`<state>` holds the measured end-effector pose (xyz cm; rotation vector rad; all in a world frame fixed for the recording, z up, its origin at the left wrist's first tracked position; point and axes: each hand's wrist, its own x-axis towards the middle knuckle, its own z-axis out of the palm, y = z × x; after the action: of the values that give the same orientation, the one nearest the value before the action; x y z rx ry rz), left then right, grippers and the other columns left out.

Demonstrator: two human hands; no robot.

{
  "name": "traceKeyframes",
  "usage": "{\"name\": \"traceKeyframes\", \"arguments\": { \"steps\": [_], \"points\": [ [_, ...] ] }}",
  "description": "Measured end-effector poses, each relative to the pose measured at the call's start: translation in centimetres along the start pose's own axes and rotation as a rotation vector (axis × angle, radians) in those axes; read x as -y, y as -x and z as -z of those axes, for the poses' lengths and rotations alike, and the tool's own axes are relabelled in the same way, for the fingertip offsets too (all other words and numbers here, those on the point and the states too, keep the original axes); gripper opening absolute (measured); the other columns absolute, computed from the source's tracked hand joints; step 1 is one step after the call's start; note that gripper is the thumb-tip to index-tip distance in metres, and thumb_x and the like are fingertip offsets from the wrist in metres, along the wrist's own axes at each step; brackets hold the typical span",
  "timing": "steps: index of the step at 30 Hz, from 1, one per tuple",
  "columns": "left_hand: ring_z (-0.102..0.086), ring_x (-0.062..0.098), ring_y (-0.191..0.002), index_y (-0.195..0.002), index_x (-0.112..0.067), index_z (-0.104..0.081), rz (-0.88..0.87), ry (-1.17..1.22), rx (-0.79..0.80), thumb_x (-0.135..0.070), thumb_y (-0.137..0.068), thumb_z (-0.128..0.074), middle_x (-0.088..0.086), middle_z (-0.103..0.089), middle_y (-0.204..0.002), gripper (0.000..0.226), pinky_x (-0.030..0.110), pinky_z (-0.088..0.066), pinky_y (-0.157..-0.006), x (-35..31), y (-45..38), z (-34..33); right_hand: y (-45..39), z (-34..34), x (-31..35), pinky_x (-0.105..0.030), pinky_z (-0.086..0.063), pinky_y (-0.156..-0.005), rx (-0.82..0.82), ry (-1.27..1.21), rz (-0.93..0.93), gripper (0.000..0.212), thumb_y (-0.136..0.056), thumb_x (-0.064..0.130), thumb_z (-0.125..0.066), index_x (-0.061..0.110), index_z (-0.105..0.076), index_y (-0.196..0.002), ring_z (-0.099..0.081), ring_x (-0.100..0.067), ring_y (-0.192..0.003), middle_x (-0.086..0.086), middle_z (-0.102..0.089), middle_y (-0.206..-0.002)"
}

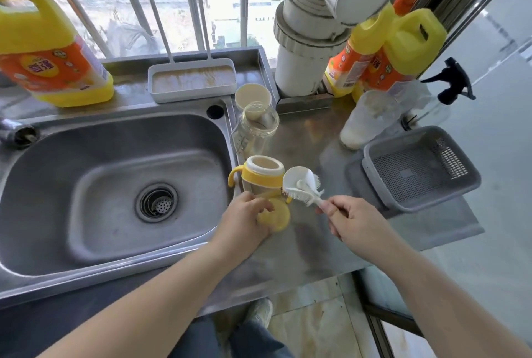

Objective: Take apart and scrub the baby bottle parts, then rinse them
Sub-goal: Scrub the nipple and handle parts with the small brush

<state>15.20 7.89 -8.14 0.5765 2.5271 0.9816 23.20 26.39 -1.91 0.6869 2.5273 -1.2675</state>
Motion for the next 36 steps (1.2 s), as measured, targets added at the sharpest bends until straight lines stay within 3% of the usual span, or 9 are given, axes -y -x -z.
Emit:
{"name": "traceKeyframes", "arguments": {
  "steps": [8,11,15,20,24,26,29,33,36],
  "points": [
    [-0.047,0.017,-0.08,-0.094,-0.007,-0.073,-0.064,0.132,-0.058,-0.006,-0.076,-0.074,-0.001,-0.051,-0.086,0.018,0.025,-0.043,-0.072,0.5,0.0,-0.5,1.2,-0.8,-0.7,-0.021,-0.035,-0.051,0.017,-0.054,-0.066,0.029,-0.095,0.036,-0.047,0.016,-0.064,-0.084,-0.042,0.0,-0.041,0.007,-0.053,-0.049],
    [-0.049,0.01,-0.071,-0.084,-0.008,-0.073,0.006,0.437,-0.077,0.001,-0.073,-0.076,0.001,-0.052,-0.086,0.015,0.014,-0.043,-0.063,-0.5,1.1,1.3,1.4,-0.7,0.7,-0.019,-0.035,-0.05,0.042,-0.139,-0.033,0.02,-0.091,0.038,-0.054,0.02,-0.064,-0.088,-0.041,-0.001,-0.044,0.011,-0.05,-0.048],
    [-0.056,0.003,-0.086,-0.072,-0.023,-0.071,0.005,0.76,-0.191,0.007,-0.069,-0.076,-0.006,-0.048,-0.1,0.031,0.017,-0.051,-0.078,-2.4,1.9,6.6,0.4,-1.4,5.8,-0.015,-0.029,-0.042,0.099,-0.369,-0.014,0.036,-0.08,0.049,-0.059,0.021,-0.064,-0.102,-0.037,0.0,-0.041,0.015,-0.049,-0.046],
    [-0.053,-0.002,-0.108,-0.072,-0.035,-0.072,-0.103,0.7,-0.3,-0.01,-0.068,-0.08,-0.014,-0.05,-0.117,0.026,0.012,-0.044,-0.088,-2.6,2.2,15.4,-1.7,-3.6,14.9,-0.015,-0.023,-0.036,0.264,-0.662,0.054,0.026,-0.077,0.037,-0.06,0.012,-0.057,-0.072,-0.026,-0.006,-0.038,0.004,-0.034,-0.047],
    [-0.067,0.017,-0.081,-0.095,-0.017,-0.062,0.01,1.328,-0.243,-0.028,-0.056,-0.088,0.0,-0.07,-0.095,0.048,0.025,-0.055,-0.067,-1.2,3.0,21.8,-2.2,-5.9,21.1,-0.014,-0.019,-0.034,0.382,-0.867,0.131,0.016,-0.076,0.025,-0.059,0.017,-0.056,-0.062,-0.022,-0.003,-0.034,0.006,-0.029,-0.046],
    [-0.068,0.017,-0.063,-0.1,-0.009,-0.057,0.196,1.529,-0.218,-0.033,-0.068,-0.074,0.01,-0.069,-0.081,0.043,0.025,-0.056,-0.054,-0.3,3.2,24.5,-2.1,-7.2,23.3,-0.013,-0.021,-0.034,0.396,-0.834,0.198,0.013,-0.075,0.024,-0.06,0.014,-0.056,-0.067,-0.023,-0.003,-0.035,0.007,-0.031,-0.046],
    [-0.067,0.02,-0.063,-0.102,-0.001,-0.06,0.399,1.387,-0.015,-0.025,-0.088,-0.052,0.014,-0.071,-0.075,0.029,0.03,-0.058,-0.06,1.4,4.0,27.5,-1.9,-9.0,25.9,-0.013,-0.022,-0.036,0.389,-0.753,0.248,0.021,-0.073,0.024,-0.062,0.006,-0.057,-0.083,-0.024,-0.004,-0.037,0.007,-0.032,-0.047],
    [-0.069,0.021,-0.071,-0.102,0.0,-0.06,0.26,1.398,-0.043,-0.014,-0.082,-0.057,0.015,-0.072,-0.085,0.025,0.032,-0.059,-0.064,4.5,4.9,30.1,-1.7,-10.9,28.2,-0.013,-0.028,-0.041,0.252,-0.483,0.284,0.02,-0.084,0.026,-0.063,0.011,-0.067,-0.097,-0.032,-0.002,-0.04,0.013,-0.039,-0.045],
    [-0.07,0.018,-0.075,-0.101,-0.001,-0.06,0.16,1.319,-0.12,-0.007,-0.089,-0.051,0.012,-0.071,-0.086,0.016,0.029,-0.06,-0.065,6.0,5.2,31.7,-1.5,-11.4,29.3,-0.012,-0.027,-0.048,0.088,-0.189,0.42,0.031,-0.087,0.049,-0.047,0.026,-0.067,-0.097,-0.039,0.0,-0.043,0.016,-0.043,-0.043]
  ]
}}
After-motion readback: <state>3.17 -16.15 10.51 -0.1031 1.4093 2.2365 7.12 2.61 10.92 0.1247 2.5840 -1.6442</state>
